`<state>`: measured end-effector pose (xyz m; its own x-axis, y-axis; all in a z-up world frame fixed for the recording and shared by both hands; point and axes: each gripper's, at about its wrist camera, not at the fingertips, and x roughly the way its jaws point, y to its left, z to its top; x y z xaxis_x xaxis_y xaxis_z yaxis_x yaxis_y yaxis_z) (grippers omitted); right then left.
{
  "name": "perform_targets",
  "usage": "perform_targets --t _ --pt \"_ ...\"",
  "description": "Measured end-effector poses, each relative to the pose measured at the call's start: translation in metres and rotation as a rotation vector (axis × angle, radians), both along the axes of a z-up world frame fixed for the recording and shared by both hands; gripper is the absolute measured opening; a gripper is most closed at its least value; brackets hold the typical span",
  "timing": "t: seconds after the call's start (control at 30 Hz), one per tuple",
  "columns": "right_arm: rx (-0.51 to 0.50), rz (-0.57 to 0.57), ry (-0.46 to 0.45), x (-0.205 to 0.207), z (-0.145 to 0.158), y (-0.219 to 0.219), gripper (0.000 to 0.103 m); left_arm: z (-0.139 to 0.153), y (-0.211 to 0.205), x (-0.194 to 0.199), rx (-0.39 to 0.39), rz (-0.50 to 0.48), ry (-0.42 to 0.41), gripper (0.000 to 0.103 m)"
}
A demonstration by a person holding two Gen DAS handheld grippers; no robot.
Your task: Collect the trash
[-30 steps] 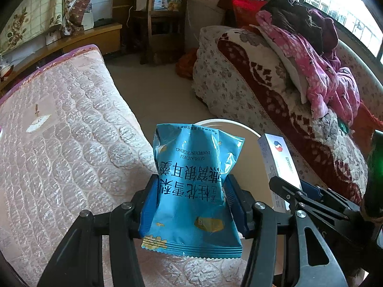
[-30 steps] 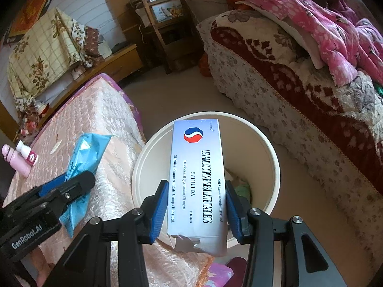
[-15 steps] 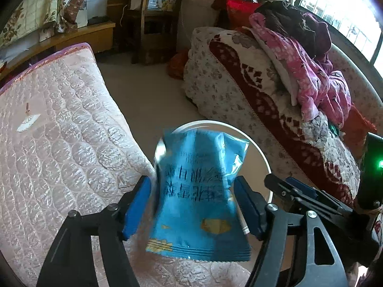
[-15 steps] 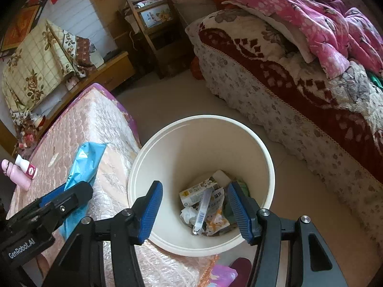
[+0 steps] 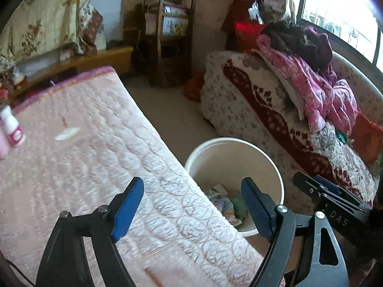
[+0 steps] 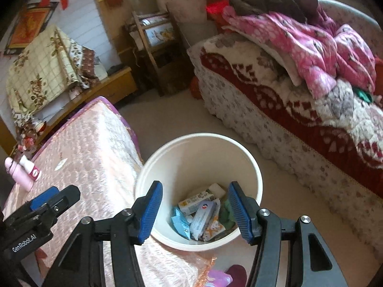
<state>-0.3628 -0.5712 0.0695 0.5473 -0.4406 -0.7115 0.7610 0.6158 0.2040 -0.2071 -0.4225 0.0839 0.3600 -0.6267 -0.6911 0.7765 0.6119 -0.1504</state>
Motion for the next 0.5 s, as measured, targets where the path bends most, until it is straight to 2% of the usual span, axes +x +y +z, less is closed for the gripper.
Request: perform_targets --t 0.5 --pt "-0.163 0.077 -0.087 -0.009 0.063 0.079 0.062 0.061 0.095 -0.029 -0.129 0.098 -0.171 0.084"
